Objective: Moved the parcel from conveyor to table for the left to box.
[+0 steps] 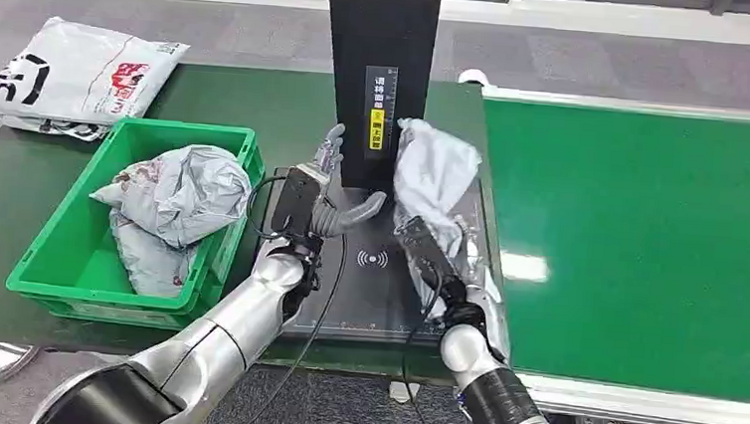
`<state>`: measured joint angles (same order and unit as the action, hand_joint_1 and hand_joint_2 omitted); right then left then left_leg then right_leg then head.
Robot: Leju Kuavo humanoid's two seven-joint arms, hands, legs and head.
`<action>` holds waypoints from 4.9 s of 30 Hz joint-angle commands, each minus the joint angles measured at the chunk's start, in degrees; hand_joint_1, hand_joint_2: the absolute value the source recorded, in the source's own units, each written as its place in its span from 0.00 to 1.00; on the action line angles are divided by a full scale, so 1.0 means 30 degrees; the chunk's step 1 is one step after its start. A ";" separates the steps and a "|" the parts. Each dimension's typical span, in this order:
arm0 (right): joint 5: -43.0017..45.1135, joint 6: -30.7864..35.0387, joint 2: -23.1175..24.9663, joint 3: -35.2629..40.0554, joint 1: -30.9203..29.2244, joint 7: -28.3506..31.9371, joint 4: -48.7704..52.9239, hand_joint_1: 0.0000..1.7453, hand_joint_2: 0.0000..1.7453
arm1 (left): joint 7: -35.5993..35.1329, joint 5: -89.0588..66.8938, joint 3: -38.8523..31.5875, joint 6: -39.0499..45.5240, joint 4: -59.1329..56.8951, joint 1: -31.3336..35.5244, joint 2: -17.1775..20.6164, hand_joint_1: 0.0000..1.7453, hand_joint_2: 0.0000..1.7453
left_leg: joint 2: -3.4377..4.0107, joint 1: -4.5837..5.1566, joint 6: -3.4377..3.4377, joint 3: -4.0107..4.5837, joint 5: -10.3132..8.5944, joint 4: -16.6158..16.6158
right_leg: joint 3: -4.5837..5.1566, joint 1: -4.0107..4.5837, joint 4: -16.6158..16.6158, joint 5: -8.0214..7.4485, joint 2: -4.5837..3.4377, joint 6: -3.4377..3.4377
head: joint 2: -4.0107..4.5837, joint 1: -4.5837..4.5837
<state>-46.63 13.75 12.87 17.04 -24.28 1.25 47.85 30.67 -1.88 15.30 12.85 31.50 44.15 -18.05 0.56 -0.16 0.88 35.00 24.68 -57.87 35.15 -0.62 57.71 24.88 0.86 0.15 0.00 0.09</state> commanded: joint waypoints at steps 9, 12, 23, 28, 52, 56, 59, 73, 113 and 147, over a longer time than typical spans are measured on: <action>0.1119 -0.2037 -0.0790 0.4911 -0.1168 -0.0377 -0.4694 0.00 1.00 | 0.0183 0.0707 0.1161 0.0840 -0.1146 0.0535 0.0582 0.00 1.00 | 0.0041 -0.0013 0.0007 -0.0075 0.0003 0.0021 | -0.0051 0.0002 -0.0037 -0.0008 -0.0040 -0.0006 | 0.0000 0.0000; 0.1744 -0.0302 -0.0594 0.4370 -0.1548 0.0501 -0.4443 0.00 1.00 | 0.0636 0.1034 0.0940 0.1435 -0.0923 0.0154 0.0764 0.00 1.00 | 0.0052 -0.0002 0.0009 -0.0094 0.0001 0.0023 | -0.0059 -0.0006 -0.0029 -0.0011 -0.0050 -0.0010 | 0.0000 0.0000; 0.1806 -0.0363 -0.0554 0.4372 -0.1678 0.0486 -0.4504 0.00 1.00 | 0.0689 0.1064 0.0961 0.1438 -0.0890 0.0099 0.0778 0.00 1.00 | 0.0048 0.0001 0.0018 -0.0083 -0.0016 0.0012 | -0.0063 -0.0006 -0.0019 -0.0013 -0.0052 -0.0006 | 0.0000 0.0000; 0.3530 0.6190 -0.0523 0.2240 -0.0817 0.3915 -0.1698 0.00 1.00 | 0.1448 0.0641 0.1049 0.2914 -0.0146 -0.0649 0.1072 0.00 1.00 | 0.0044 -0.0004 0.0015 -0.0083 -0.0017 0.0024 | -0.0069 -0.0006 -0.0033 -0.0018 -0.0060 -0.0005 | 0.0000 0.0000; 1.1243 0.8749 -0.1213 -0.4135 0.2259 1.2918 0.3974 0.00 1.00 | -0.1633 -0.3634 0.5087 0.1667 -0.3432 -0.0568 0.0952 0.00 1.00 | -0.0059 -0.0004 0.0008 -0.0062 0.0007 0.0043 | -0.0065 -0.0014 -0.0068 0.0011 0.0027 -0.0009 | 0.0000 0.0000; 1.2007 0.8749 -0.1687 -0.3417 0.1546 1.2681 0.2658 0.00 1.00 | -0.2161 -0.4529 0.5664 0.1375 -0.3559 -0.0840 0.1121 0.00 1.00 | 0.0031 0.0004 0.0006 -0.0055 0.0024 0.0025 | -0.0035 -0.0017 -0.0051 -0.0004 -0.0052 -0.0002 | 0.0000 0.0000; 1.2303 0.8749 -0.1915 -0.2585 0.1206 1.2086 0.2169 0.00 1.00 | -0.2760 -0.5128 0.6138 0.0698 -0.3735 -0.0941 0.1115 0.00 1.00 | 0.0019 -0.0001 0.0002 -0.0075 0.0018 0.0044 | -0.0060 -0.0013 -0.0072 -0.0007 -0.0054 -0.0002 | 0.0000 0.0000; 1.0752 0.8230 -0.1685 -0.1502 0.1171 0.9492 0.3131 0.00 1.00 | -0.7130 -1.2590 1.1087 -0.3458 -0.5101 -0.1226 0.0789 1.00 1.00 | -0.0011 0.0007 -0.0001 -0.0058 0.0028 0.0028 | -0.0074 -0.0023 -0.0042 0.0023 -0.0008 0.0028 | 0.0000 0.0000; 1.1934 0.8288 -0.1943 -0.1750 0.0852 1.0634 0.2394 0.00 1.00 | -0.4877 -1.1102 0.1121 0.5557 0.2914 0.3567 0.4494 1.00 1.00 | 0.0006 -0.0014 0.0027 -0.0062 -0.0012 0.0004 | -0.0054 0.0018 -0.0016 -0.0003 -0.0032 -0.0019 | 0.0000 0.0000; 1.1716 0.8747 -0.2775 -0.1808 0.2096 1.0303 0.3181 0.00 1.00 | -1.0014 -2.7057 -1.2821 0.9049 0.1808 0.0352 1.0589 1.00 1.00 | 0.0132 -0.0018 0.0124 -0.0061 0.0038 0.0035 | 0.0031 0.0050 0.0005 0.0055 -0.0182 -0.0085 | 0.0000 0.0007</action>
<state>-11.34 40.15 5.94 10.29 -15.76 32.81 59.43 8.04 -79.31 -19.36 40.04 48.96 43.37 11.26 0.96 -0.24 1.28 34.97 24.78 -57.83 35.37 -0.41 57.78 25.05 0.42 -0.15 0.00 0.11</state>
